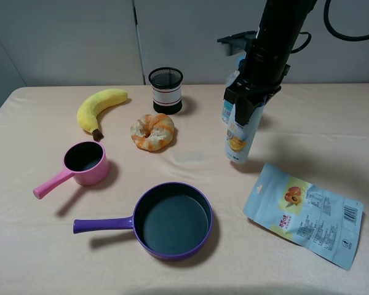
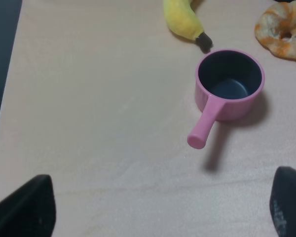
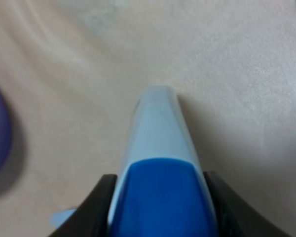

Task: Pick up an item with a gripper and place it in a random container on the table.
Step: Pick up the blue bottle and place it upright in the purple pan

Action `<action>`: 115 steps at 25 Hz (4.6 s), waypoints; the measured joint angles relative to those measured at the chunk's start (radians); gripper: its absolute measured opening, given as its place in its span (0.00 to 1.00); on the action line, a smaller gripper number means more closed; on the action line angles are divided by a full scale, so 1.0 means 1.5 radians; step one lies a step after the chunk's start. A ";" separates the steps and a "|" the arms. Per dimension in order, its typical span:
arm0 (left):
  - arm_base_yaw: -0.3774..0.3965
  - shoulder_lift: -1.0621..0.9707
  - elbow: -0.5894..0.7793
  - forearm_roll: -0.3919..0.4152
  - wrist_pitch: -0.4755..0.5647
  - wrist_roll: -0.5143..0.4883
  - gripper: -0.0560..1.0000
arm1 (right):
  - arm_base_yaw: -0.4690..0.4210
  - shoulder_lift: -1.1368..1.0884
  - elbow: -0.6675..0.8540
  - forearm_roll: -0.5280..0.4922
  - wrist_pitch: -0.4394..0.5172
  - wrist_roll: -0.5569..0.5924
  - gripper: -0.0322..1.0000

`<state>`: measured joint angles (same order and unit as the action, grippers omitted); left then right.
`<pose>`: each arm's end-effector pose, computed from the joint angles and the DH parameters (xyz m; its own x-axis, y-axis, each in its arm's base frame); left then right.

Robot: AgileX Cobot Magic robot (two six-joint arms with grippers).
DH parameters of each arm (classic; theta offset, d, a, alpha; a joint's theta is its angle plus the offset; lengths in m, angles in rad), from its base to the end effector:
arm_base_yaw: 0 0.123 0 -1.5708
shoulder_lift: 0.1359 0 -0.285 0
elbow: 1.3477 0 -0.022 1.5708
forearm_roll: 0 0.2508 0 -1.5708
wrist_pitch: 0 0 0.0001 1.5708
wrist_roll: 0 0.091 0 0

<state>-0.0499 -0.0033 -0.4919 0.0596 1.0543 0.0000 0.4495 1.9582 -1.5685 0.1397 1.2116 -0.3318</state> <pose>-0.0040 0.0049 0.2757 -0.4530 0.0521 -0.8900 0.0171 0.9986 0.0497 0.3494 0.1818 0.2261 -0.7414 -0.6645 -0.0938 -0.6710 0.7335 0.1083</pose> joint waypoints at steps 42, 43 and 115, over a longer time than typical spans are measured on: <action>0.000 0.000 0.000 0.000 0.000 0.000 0.88 | 0.260 -0.077 -0.104 -0.052 0.009 0.202 0.29; 0.000 0.000 0.000 0.000 0.000 0.000 0.88 | 0.270 -0.081 -0.098 -0.052 0.009 0.207 0.29; 0.000 0.000 0.000 0.000 0.000 0.000 0.88 | 0.377 -0.142 0.237 -0.013 -0.174 0.282 0.67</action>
<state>-0.0499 -0.0033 -0.4919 0.0596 1.0543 0.0000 1.0144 1.7448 -1.2133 0.1197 0.9501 0.0914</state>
